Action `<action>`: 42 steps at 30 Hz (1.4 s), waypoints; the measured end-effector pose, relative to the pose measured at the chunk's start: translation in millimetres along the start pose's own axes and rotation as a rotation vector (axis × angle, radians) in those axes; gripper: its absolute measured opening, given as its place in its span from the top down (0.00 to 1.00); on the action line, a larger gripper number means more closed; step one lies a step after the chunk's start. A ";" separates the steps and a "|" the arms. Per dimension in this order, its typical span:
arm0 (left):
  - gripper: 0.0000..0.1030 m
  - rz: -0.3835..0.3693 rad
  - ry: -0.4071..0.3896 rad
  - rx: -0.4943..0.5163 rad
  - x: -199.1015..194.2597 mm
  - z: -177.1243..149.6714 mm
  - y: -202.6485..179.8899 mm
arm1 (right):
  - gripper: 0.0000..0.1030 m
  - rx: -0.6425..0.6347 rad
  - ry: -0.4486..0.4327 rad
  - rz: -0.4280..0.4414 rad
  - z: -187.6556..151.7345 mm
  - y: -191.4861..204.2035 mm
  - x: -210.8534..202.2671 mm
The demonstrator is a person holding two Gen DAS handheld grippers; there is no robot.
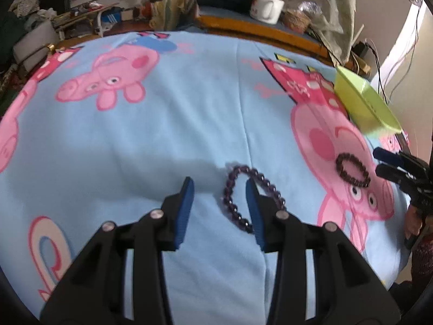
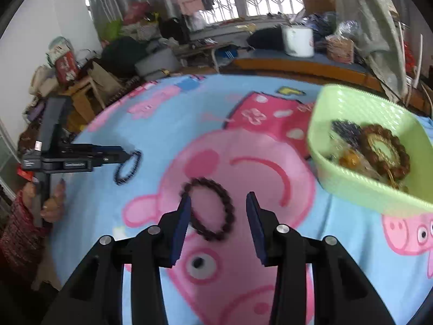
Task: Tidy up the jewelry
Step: 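Grasp the purple bead bracelet with the left tool while the right tool grasps the black bead bracelet, then carry both bracelets over the green basket and open both tools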
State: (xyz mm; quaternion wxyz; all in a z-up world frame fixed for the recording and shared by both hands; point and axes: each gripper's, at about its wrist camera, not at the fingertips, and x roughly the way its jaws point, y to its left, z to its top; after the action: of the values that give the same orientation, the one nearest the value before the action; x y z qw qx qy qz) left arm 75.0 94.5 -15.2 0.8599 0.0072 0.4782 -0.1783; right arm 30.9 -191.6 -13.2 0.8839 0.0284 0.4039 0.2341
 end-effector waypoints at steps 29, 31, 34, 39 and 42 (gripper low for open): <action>0.93 -0.376 0.082 0.423 46.0 47.8 -228.0 | 1.00 0.186 -0.034 0.061 -111.0 -33.4 -99.7; 0.93 -0.415 0.063 0.417 34.7 58.3 -234.5 | 0.98 0.221 -0.056 0.073 -109.4 -43.1 -104.0; 0.93 -0.413 -0.004 0.367 10.8 70.7 -215.7 | 0.78 0.234 -0.100 0.097 -101.6 -48.5 -112.5; 0.93 -0.338 -0.036 0.261 -10.8 67.7 -159.3 | 0.78 0.106 -0.132 0.040 -66.4 -40.3 -105.1; 0.93 -0.310 -0.018 0.216 -10.5 58.3 -136.2 | 0.80 0.108 -0.112 -0.011 -48.4 -49.7 -90.8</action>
State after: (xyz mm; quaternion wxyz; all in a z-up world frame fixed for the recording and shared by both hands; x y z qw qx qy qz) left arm 75.1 -40.5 46.6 0.8208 0.0244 0.4438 -0.3589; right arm -36.2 -282.2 6.0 0.9035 0.0867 0.3661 0.2052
